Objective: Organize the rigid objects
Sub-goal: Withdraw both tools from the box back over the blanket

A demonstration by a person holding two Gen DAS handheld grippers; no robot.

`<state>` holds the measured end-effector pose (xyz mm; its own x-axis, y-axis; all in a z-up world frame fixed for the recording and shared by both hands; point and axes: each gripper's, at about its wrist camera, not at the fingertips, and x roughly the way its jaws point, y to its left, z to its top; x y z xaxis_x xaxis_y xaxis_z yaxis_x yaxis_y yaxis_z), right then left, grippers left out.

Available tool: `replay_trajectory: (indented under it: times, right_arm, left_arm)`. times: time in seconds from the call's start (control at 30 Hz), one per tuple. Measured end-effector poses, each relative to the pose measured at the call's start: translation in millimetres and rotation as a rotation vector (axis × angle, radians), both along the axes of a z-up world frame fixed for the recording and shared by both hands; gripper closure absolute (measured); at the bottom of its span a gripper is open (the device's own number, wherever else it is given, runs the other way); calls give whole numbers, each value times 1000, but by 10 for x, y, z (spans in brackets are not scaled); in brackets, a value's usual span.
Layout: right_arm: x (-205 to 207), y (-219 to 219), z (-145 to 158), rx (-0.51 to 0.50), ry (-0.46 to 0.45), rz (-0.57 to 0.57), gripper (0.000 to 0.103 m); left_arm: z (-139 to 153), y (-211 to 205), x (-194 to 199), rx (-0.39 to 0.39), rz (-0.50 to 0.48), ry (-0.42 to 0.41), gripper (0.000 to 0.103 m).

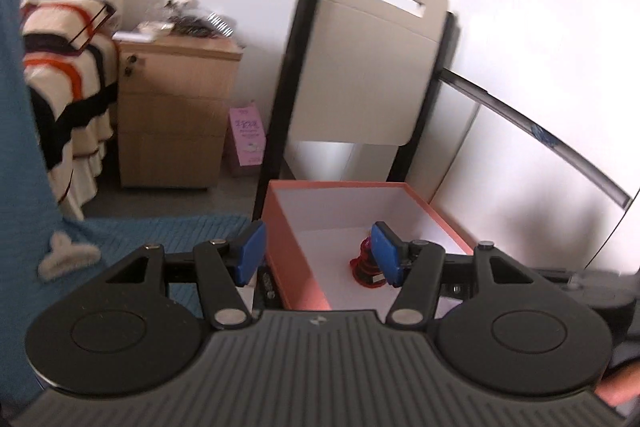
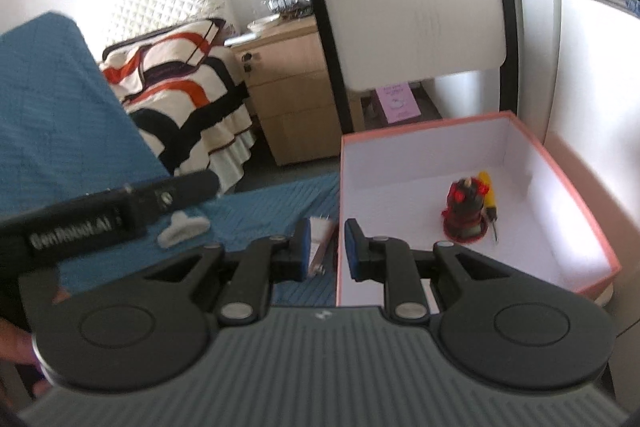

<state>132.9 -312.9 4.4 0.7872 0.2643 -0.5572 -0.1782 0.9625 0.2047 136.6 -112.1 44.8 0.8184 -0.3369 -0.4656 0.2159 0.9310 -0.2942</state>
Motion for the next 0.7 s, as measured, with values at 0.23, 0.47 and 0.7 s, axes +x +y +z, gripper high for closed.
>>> replay_trajectory:
  times: [0.23,0.47,0.7]
  right_arm:
    - [-171,267,-179,-23,22,43,81]
    - [-308,501,-356,-28,42,77,81]
    - [-453,629,-527,-44,67,95,81]
  left_arm:
    - [-169,465,-315,-29,78,28,39]
    - [-266,744,-609,-13,131,36,39]
    - [-440,880,-848,-23,151,70,39]
